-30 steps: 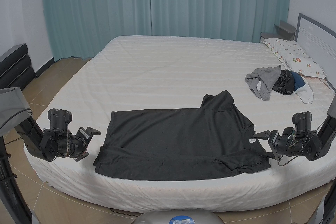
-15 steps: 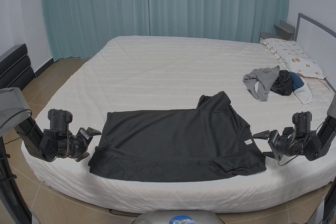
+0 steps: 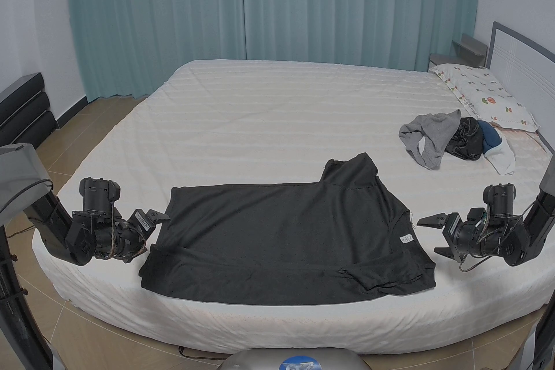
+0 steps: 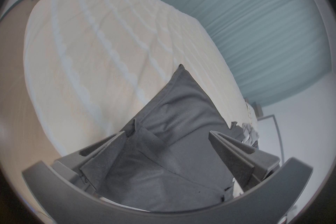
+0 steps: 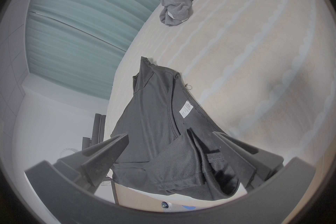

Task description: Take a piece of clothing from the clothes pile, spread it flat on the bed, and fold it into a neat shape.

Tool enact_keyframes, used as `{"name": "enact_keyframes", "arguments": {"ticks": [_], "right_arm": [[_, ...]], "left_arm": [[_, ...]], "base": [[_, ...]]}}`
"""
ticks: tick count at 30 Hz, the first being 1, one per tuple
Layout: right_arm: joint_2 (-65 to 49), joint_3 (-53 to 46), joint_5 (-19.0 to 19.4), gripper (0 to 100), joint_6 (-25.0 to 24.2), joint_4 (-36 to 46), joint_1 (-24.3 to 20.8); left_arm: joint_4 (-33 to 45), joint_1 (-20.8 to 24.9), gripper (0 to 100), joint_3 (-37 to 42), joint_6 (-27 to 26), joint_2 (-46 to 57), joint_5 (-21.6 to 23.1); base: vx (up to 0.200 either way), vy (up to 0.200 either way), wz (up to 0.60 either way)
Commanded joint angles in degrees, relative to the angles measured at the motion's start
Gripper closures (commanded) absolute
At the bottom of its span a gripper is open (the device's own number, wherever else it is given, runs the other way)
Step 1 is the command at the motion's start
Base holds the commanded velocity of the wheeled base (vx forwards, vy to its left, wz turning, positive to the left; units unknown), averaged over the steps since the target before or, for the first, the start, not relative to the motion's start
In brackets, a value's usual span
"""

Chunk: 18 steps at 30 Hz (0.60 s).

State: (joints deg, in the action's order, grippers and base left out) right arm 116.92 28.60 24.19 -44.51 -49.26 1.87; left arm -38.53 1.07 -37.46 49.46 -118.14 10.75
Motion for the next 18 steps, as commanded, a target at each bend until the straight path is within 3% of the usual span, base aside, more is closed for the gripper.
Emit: {"name": "enact_keyframes", "arguments": {"ticks": [1, 3, 6, 18], "right_arm": [[0.15, -0.39, -0.19, 0, 0.30, -1.27, -0.02], [0.50, 0.14, -0.19, 0, 1.00, -1.27, -0.46], [1.38, 0.49, -0.28, 0, 1.79, -1.36, -0.90], [4.81, 3.83, -0.90, 0, 3.90, -1.36, -1.51]], "left_arm": [[-0.40, -0.81, 0, 0.02, -4.98, -0.43, 0.41], [-0.49, -1.25, 0, 0.11, -9.73, -1.83, 2.87], [-0.58, -1.51, 0, 0.02, -11.75, -3.15, 4.80], [-0.58, -1.51, 0, -1.21, -13.60, -5.44, 4.45]], "base": [[0.000, 0.000, 0.00], [0.000, 0.000, 0.00], [0.000, 0.000, 0.00], [0.000, 0.000, 0.00]]}}
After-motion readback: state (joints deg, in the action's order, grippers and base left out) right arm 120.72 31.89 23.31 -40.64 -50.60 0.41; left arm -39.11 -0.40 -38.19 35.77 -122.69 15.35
